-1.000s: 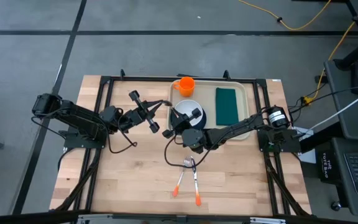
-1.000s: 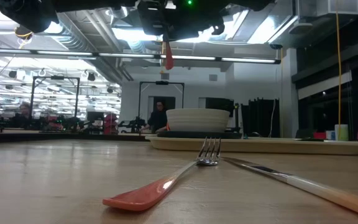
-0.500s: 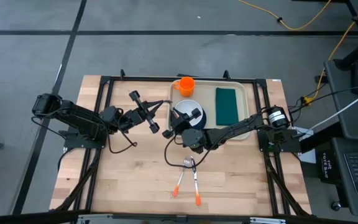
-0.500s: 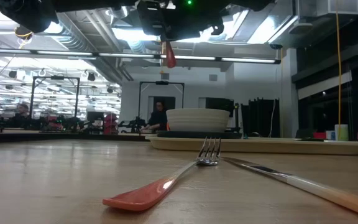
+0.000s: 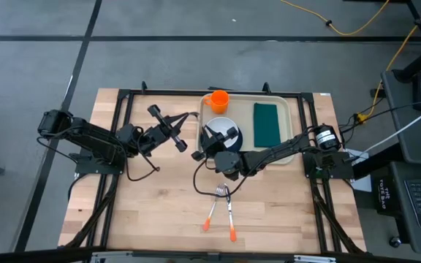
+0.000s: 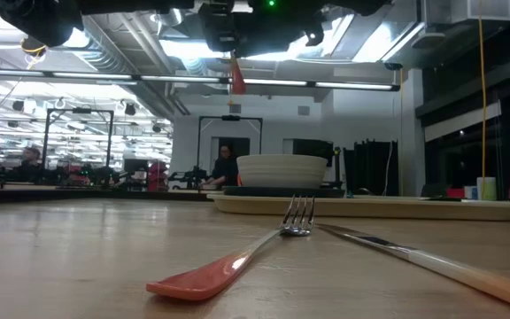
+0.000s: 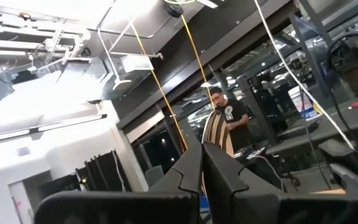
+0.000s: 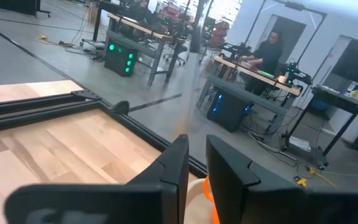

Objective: Set up tray
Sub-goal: Put the orange spoon on the blue napkin on the serving tray

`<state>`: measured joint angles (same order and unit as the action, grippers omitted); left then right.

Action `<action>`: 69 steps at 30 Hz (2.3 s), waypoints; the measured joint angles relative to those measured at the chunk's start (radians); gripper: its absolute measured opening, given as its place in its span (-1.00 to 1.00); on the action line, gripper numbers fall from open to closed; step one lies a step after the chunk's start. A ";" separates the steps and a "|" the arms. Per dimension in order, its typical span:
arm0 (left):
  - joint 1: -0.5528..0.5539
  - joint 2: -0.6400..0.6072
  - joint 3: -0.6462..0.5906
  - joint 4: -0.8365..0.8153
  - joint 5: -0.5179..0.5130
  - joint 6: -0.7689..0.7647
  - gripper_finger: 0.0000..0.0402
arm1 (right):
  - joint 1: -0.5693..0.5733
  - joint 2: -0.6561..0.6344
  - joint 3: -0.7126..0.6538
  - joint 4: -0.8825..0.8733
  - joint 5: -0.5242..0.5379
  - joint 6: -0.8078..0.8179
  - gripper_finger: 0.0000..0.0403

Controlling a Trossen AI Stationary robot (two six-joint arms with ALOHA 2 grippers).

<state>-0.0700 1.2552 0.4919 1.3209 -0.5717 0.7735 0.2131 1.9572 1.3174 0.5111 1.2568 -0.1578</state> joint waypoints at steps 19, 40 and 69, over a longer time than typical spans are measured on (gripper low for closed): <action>0.000 0.000 0.000 0.000 -0.013 0.025 -0.99 | -0.017 0.000 0.000 0.057 -0.068 -0.058 -0.70; 0.000 -0.001 0.000 -0.003 -0.006 0.025 -0.99 | -0.054 0.000 0.000 0.075 -0.134 -0.059 -0.70; -0.009 -0.002 0.000 -0.015 0.033 0.025 -0.99 | -0.054 0.000 0.000 0.100 -0.186 -0.058 -0.98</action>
<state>-0.0789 1.2537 0.4919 1.3059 -0.5388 0.7990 0.1589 1.9572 1.3178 0.6113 1.0706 -0.2153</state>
